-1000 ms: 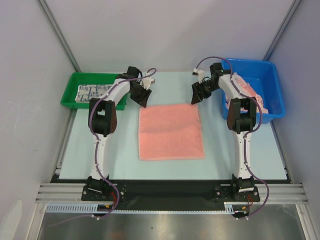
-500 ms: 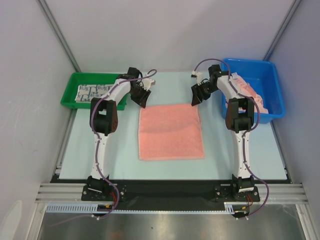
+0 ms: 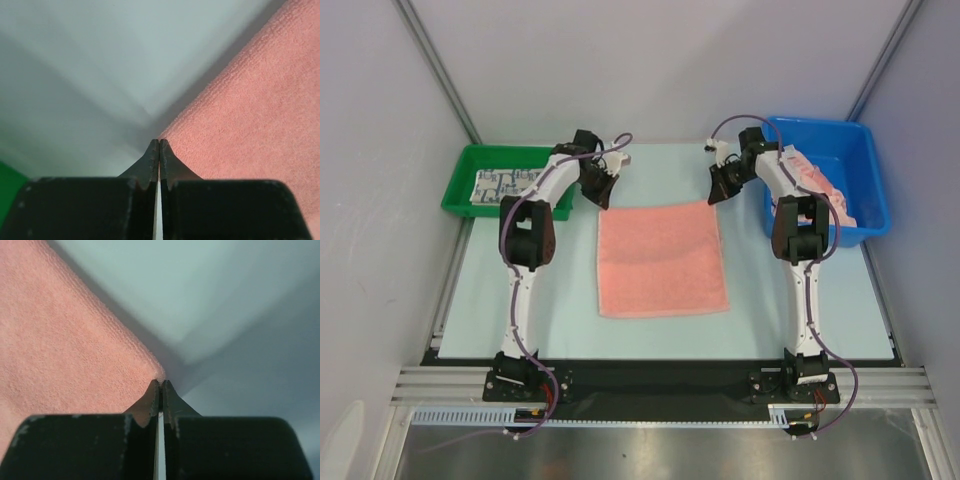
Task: Fold and stack the towels
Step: Fold the towel
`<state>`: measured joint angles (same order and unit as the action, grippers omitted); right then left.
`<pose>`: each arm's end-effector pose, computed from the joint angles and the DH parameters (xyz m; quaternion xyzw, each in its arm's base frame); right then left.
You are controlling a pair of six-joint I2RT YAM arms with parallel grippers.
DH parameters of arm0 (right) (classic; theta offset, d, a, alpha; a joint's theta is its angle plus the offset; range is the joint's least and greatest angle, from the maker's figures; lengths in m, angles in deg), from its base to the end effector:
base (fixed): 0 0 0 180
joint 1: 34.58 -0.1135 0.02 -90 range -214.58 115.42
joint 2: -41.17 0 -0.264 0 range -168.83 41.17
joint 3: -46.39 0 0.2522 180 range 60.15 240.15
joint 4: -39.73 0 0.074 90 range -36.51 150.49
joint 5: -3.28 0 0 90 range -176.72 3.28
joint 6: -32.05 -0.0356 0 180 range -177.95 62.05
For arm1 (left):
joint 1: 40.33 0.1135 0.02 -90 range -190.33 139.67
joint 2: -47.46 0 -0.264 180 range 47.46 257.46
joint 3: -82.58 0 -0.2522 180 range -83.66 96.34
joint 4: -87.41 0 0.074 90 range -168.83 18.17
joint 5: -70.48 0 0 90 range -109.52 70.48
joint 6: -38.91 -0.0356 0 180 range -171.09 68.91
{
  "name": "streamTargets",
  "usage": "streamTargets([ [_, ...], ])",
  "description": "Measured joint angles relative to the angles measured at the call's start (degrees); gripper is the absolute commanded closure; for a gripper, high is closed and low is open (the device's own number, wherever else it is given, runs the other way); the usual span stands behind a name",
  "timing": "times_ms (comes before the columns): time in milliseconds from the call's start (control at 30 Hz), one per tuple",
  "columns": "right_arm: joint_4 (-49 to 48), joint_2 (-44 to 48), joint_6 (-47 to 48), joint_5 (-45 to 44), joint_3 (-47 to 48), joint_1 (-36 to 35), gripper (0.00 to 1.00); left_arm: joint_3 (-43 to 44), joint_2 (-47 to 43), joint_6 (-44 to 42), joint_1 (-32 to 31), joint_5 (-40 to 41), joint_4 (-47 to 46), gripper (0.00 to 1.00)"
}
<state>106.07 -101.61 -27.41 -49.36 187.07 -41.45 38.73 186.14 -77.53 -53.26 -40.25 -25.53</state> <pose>0.5135 0.0836 0.1688 -0.3552 0.8622 0.2716 0.2379 0.4920 -0.1259 0.1761 0.3561 0.9008 -0.1553 0.1939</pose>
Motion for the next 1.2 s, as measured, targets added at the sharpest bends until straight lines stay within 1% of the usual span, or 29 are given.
streamTargets([
  [67,-1.0,1.7,-0.9,-0.6,-0.1,0.3,1.0,-1.0,-2.2,0.5,0.0,1.0,-1.4,0.99],
  [167,-3.8,7.3,-2.8,-1.4,-2.2,0.6,1.0,-3.0,-8.7,1.3,0.0,2.3,-2.9,1.0],
  [433,-13.1,30.8,-7.8,-2.6,-11.6,0.7,1.0,-3.5,-30.3,2.4,-0.3,4.2,-5.6,1.0],
  [567,-15.4,40.6,-9.8,-2.4,-15.1,0.4,1.0,-6.8,-38.3,2.4,-1.1,4.6,-6.2,1.0],
  [700,-15.3,47.6,-10.7,-2.7,-19.7,-0.7,1.0,-13.2,-45.3,2.4,-2.4,5.6,-5.9,1.0],
  [833,-14.1,53.8,-11.1,-3.8,-24.2,-2.6,1.0,-17.5,-50.8,2.5,-4.6,7.2,-5.0,1.0],
  [933,-11.9,58.6,-12.0,-4.2,-26.0,-3.5,1.0,-18.8,-54.9,2.6,-6.8,8.8,-3.4,1.0],
  [1067,-9.5,64.0,-12.9,-4.0,-26.1,-4.4,1.0,-18.8,-60.4,3.4,-9.3,10.2,-1.5,1.0],
  [1200,-9.5,66.7,-13.3,-3.5,-26.8,-4.8,1.0,-18.6,-61.9,3.5,-9.5,11.4,-1.2,1.0],
])
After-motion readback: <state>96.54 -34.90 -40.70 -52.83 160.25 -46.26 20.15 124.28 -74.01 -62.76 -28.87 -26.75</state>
